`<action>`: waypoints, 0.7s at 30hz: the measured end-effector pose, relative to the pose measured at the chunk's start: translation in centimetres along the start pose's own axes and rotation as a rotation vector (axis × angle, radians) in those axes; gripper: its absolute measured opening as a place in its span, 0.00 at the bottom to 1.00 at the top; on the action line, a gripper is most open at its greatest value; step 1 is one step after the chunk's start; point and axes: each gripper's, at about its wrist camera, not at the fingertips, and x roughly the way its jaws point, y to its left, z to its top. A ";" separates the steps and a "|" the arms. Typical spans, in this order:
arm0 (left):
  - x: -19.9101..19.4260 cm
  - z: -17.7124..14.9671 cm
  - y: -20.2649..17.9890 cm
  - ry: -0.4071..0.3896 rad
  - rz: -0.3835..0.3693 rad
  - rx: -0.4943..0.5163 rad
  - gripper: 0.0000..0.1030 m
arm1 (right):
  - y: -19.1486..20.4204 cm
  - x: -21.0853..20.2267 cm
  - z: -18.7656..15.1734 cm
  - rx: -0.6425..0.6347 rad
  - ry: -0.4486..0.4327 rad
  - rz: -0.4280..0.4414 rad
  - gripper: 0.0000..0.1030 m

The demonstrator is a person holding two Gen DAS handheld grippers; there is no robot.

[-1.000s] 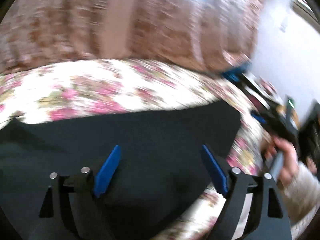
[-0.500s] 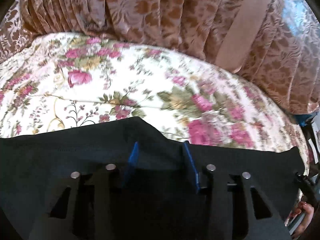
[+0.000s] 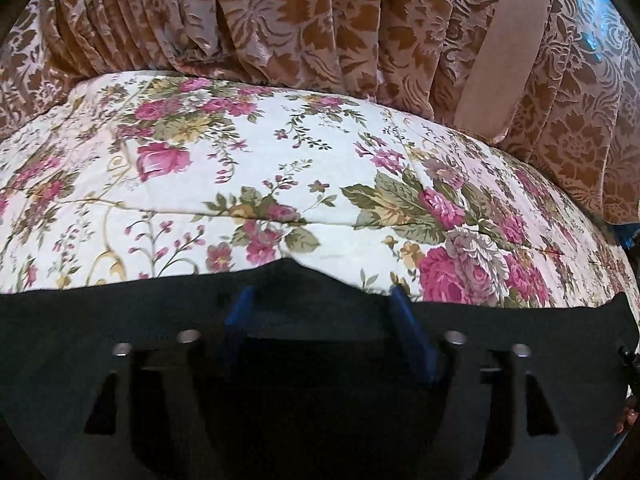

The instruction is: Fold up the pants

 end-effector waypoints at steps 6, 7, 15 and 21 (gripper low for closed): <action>-2.1 -1.6 0.1 -0.034 0.027 0.007 0.85 | -0.7 -0.8 0.3 0.064 0.024 0.027 0.14; -2.5 -1.9 0.2 -0.041 0.019 0.005 0.85 | -1.0 -1.1 0.3 0.078 0.025 0.034 0.14; -4.6 -4.3 0.0 -0.092 0.026 0.061 0.91 | -3.5 -5.1 -0.1 0.139 -0.021 0.005 0.19; -5.3 -5.1 -0.2 -0.081 0.037 0.098 0.98 | -5.5 -7.1 0.0 0.230 -0.058 -0.012 0.60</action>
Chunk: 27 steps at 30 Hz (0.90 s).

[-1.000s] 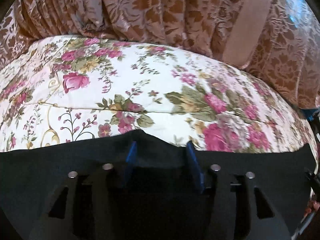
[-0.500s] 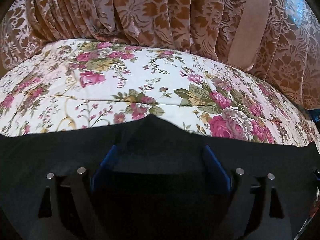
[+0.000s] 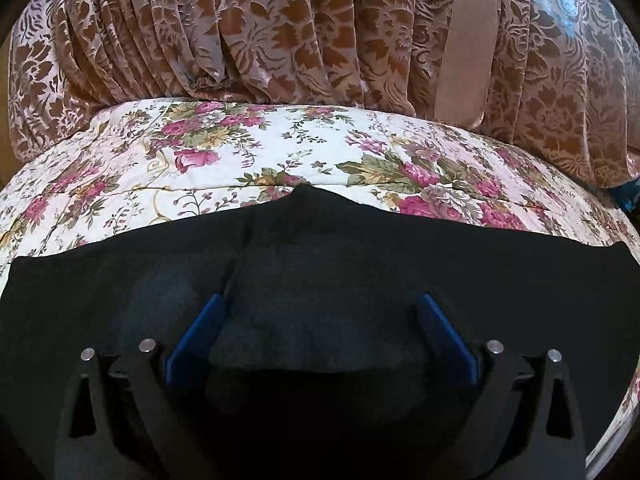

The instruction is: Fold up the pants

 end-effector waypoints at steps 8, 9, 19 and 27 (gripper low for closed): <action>1.1 0.1 -0.3 0.059 0.028 0.012 0.98 | -2.7 1.7 0.3 0.158 0.054 0.055 0.60; 1.1 0.1 -0.3 0.059 0.026 0.009 0.98 | -2.6 1.8 0.3 0.159 0.053 0.059 0.60; 1.2 0.0 0.1 0.062 0.009 -0.010 0.98 | -1.2 4.4 1.8 0.217 0.067 0.079 0.60; 1.2 0.0 0.2 0.060 0.003 -0.015 0.98 | -0.4 6.4 1.9 0.220 0.095 0.001 0.35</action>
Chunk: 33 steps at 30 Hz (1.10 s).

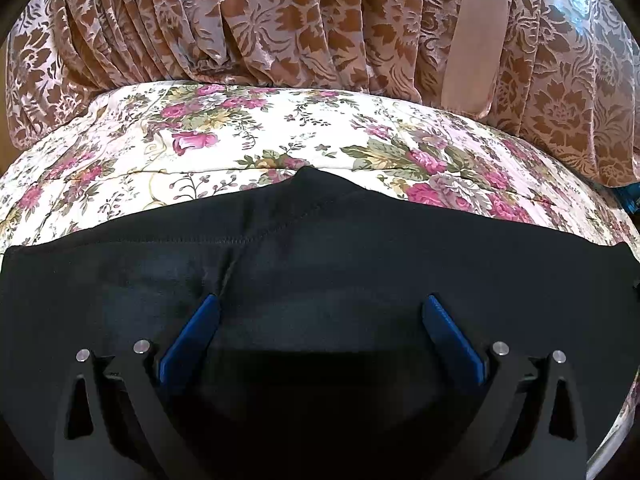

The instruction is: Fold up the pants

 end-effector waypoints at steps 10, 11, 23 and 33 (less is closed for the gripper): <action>0.0 0.4 0.1 0.016 -0.013 -0.014 0.98 | 1.2 -1.6 0.3 0.030 -0.020 0.083 0.15; 0.0 0.4 0.0 0.016 -0.008 -0.010 0.98 | 1.8 -1.8 0.4 0.013 -0.024 0.086 0.15; -1.7 0.7 2.3 -0.031 0.074 -0.082 0.98 | 3.6 -3.0 0.5 -0.002 -0.038 0.098 0.15; -2.4 -1.9 11.4 -0.046 0.195 -0.280 0.98 | 9.5 -7.8 -1.0 -0.122 -0.100 0.200 0.15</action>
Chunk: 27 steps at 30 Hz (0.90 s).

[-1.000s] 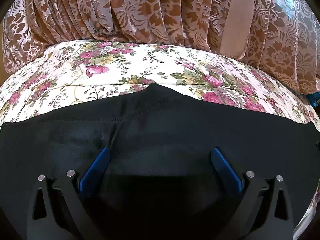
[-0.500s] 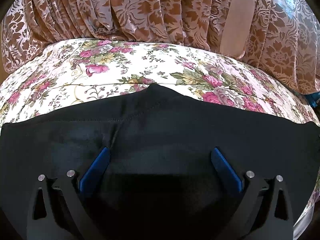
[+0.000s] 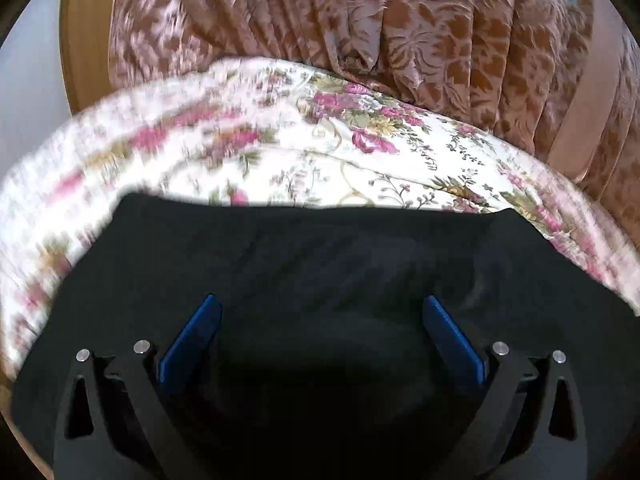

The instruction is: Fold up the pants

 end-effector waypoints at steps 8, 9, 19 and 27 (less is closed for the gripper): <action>0.0 -0.6 -0.3 -0.034 0.011 0.026 0.98 | 8.4 -1.6 -2.2 -0.195 -0.010 0.124 0.15; -0.1 -0.6 -0.2 -0.039 0.003 0.023 0.98 | 9.4 -1.6 -2.6 -0.218 -0.005 0.137 0.15; -0.5 -1.0 -0.1 -0.054 -0.014 0.015 0.98 | 18.7 -0.5 -9.8 -0.520 0.092 0.295 0.15; -0.6 -1.0 -0.2 -0.055 -0.011 0.019 0.98 | 22.4 2.0 -17.9 -0.771 0.212 0.309 0.15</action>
